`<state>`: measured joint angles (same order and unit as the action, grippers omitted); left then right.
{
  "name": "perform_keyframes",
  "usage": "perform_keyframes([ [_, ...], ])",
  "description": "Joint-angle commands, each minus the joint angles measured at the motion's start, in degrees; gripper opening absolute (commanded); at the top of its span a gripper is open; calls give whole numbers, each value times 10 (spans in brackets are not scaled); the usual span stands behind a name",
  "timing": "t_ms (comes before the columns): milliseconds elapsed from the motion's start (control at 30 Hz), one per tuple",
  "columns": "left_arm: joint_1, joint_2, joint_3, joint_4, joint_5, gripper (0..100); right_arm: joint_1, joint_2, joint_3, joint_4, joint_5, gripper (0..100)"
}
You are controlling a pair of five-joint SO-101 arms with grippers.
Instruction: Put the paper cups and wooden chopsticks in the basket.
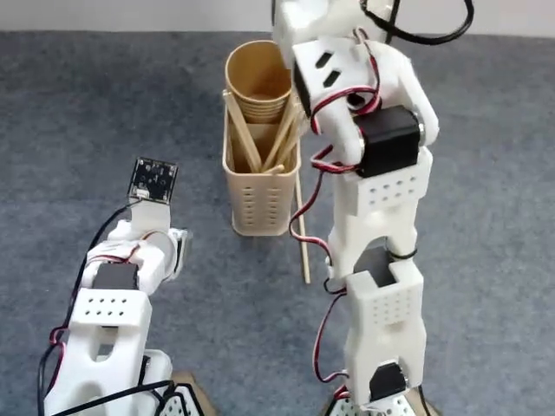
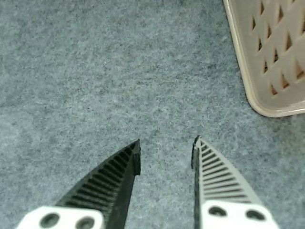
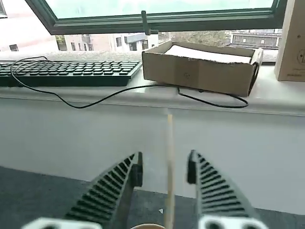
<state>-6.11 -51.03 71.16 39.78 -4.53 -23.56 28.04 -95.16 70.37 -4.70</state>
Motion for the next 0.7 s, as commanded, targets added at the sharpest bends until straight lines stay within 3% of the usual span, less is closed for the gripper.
perform_keyframes([
  [0,7,-11,-2,-9,1,200,-7,-4,-59,3,7,286],
  [233,7,-11,-2,-9,1,200,23,-8,-59,35,7,286],
  [500,7,-11,-2,-9,1,200,122,-72,-36,313,21,283],
  [600,7,-11,-2,-9,0,200,177,-135,145,308,52,224],
  [667,7,-11,-2,-9,0,200,177,-180,298,307,90,159],
])
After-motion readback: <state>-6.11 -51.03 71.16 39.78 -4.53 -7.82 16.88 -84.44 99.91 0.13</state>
